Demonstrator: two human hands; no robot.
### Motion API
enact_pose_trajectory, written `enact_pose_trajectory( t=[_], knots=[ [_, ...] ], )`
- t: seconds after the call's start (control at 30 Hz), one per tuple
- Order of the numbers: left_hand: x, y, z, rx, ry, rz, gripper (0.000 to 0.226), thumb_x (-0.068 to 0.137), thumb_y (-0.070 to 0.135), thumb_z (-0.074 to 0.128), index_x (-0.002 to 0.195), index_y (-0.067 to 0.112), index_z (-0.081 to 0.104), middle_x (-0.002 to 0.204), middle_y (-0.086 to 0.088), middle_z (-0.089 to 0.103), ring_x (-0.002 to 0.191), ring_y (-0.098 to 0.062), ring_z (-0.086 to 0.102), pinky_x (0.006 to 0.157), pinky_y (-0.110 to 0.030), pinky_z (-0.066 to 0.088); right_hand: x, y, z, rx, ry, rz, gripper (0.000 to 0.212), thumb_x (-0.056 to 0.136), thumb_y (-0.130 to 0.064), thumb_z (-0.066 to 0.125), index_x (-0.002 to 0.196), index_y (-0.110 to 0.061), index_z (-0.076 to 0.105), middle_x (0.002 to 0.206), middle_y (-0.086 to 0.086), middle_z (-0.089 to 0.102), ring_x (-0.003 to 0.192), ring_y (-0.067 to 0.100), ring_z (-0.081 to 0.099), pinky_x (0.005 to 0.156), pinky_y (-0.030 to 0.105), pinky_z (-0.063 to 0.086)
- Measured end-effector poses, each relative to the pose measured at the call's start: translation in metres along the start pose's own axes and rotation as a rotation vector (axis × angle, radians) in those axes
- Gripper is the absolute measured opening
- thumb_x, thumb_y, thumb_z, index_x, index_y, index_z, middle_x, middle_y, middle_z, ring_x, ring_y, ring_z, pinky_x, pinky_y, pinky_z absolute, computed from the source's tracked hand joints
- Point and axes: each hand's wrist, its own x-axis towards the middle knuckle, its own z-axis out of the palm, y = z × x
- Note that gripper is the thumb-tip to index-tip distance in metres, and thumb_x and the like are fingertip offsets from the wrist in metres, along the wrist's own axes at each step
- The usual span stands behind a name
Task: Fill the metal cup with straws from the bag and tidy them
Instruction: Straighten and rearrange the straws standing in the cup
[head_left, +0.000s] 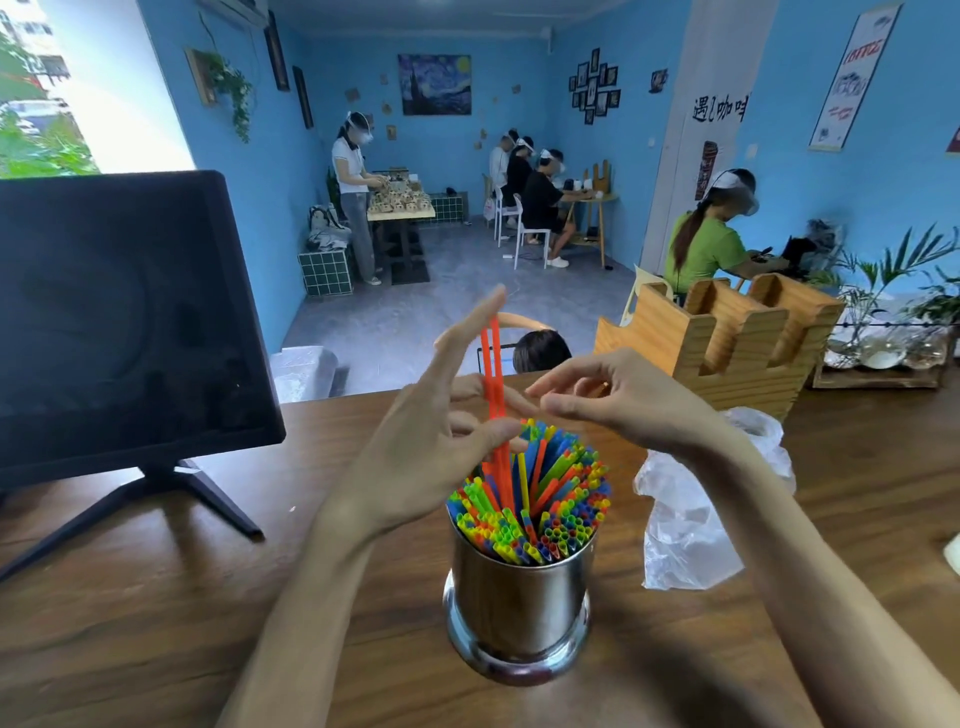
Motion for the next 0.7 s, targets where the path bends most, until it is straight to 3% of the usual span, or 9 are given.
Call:
enact_pose_trajectory(
  t=[0.07,0.17,0.23,0.33,0.43,0.57,0.7],
  knots=[
    [-0.002,0.000,0.000,0.080,-0.036,-0.023,0.078,0.091,0.014,0.076,0.146,0.055,0.039,0.107,0.010,0.076,0.083,-0.017,0.076,0.081,-0.037,0.062,0.007,0.005,0.007,-0.060,-0.006,-0.004,0.006,0.090,-0.034,0.076,0.095,-0.037,0.078,0.075,-0.021,0.069,0.067,-0.004,0.057,0.064,0.011,0.042],
    [-0.006,0.000,-0.003,0.242,-0.042,-0.023,0.030,0.088,0.031,0.079,0.115,0.042,0.074,0.114,0.026,0.072,0.109,0.003,0.065,0.094,-0.014,0.048,0.014,0.009,0.012,-0.110,0.010,-0.009,0.005,0.092,-0.035,0.075,0.092,-0.039,0.077,0.080,-0.021,0.071,0.071,-0.002,0.060,0.065,0.014,0.043],
    [-0.007,-0.003,-0.007,0.303,-0.033,-0.060,0.005,0.088,0.039,0.079,0.092,0.038,0.081,0.118,0.032,0.068,0.118,0.006,0.058,0.101,-0.022,0.046,0.017,0.010,0.014,-0.135,0.009,-0.008,0.008,0.094,-0.034,0.072,0.095,-0.039,0.078,0.084,-0.018,0.073,0.076,0.001,0.062,0.068,0.020,0.045],
    [-0.007,-0.007,-0.010,0.309,-0.071,-0.108,0.008,0.089,0.043,0.076,0.087,0.038,0.082,0.120,0.035,0.066,0.120,0.004,0.056,0.101,-0.035,0.048,0.020,0.010,0.017,-0.156,0.006,-0.001,0.009,0.095,-0.032,0.071,0.096,-0.037,0.079,0.084,-0.016,0.073,0.079,0.005,0.063,0.070,0.025,0.047],
    [-0.008,-0.009,-0.009,0.176,-0.019,-0.055,0.015,0.089,0.043,0.075,0.103,0.041,0.080,0.114,0.024,0.071,0.115,-0.005,0.063,0.095,-0.025,0.050,0.019,0.009,0.017,-0.139,-0.001,-0.013,0.006,0.092,-0.034,0.074,0.094,-0.036,0.079,0.082,-0.019,0.072,0.079,0.003,0.064,0.068,0.021,0.047],
    [-0.006,-0.018,-0.007,0.241,-0.052,-0.126,0.004,0.083,0.037,0.083,0.086,0.039,0.082,0.102,0.021,0.069,0.106,-0.005,0.064,0.089,-0.031,0.051,0.017,0.007,0.016,-0.110,-0.034,-0.051,0.007,0.088,-0.038,0.077,0.091,-0.032,0.079,0.076,-0.023,0.070,0.070,-0.002,0.060,0.062,0.015,0.045],
    [-0.006,-0.023,-0.011,0.251,-0.039,-0.108,0.010,0.082,0.040,0.083,0.091,0.041,0.080,0.098,0.021,0.071,0.100,-0.005,0.066,0.086,-0.028,0.052,0.015,0.004,0.017,-0.118,-0.068,-0.070,0.011,0.083,-0.039,0.082,0.089,-0.030,0.079,0.072,-0.025,0.068,0.064,-0.003,0.056,0.059,0.014,0.044]
  ],
)
